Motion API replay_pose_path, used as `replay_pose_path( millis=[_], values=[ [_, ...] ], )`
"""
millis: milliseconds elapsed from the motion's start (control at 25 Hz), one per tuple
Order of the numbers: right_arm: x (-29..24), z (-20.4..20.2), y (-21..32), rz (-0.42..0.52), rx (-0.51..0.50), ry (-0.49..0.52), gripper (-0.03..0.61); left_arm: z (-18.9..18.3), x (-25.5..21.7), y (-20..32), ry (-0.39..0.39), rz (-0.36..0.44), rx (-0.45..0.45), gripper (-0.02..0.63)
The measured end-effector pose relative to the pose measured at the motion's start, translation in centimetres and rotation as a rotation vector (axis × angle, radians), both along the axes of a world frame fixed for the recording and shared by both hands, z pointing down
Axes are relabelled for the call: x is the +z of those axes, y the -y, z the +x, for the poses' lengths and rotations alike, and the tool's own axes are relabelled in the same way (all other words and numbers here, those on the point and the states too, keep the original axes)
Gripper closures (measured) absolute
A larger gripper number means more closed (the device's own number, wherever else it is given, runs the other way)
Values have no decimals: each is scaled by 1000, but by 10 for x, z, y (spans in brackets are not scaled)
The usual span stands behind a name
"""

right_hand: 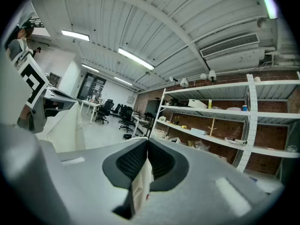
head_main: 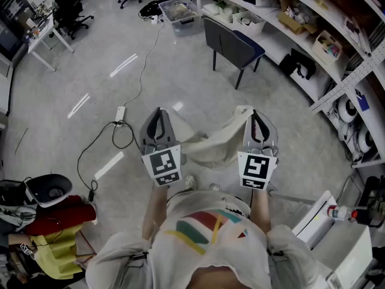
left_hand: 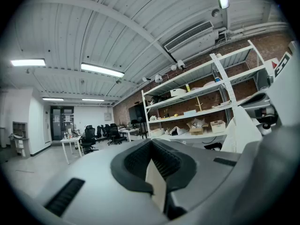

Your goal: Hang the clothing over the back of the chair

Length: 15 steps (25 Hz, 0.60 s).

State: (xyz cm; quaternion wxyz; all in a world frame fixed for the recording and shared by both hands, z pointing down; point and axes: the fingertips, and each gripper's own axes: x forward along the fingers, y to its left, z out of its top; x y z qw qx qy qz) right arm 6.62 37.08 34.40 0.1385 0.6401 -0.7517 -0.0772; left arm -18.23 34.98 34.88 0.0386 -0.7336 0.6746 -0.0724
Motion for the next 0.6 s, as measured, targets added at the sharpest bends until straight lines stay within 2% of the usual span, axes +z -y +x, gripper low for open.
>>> replay_pose_path(
  millis=[440, 600],
  values=[
    [9, -2, 0, -20, 5, -16, 569, -6, 1, 3, -10, 10, -8, 600],
    [10, -8, 0, -38, -12, 27, 568, -14, 5, 4, -19, -3, -13, 600]
  ],
)
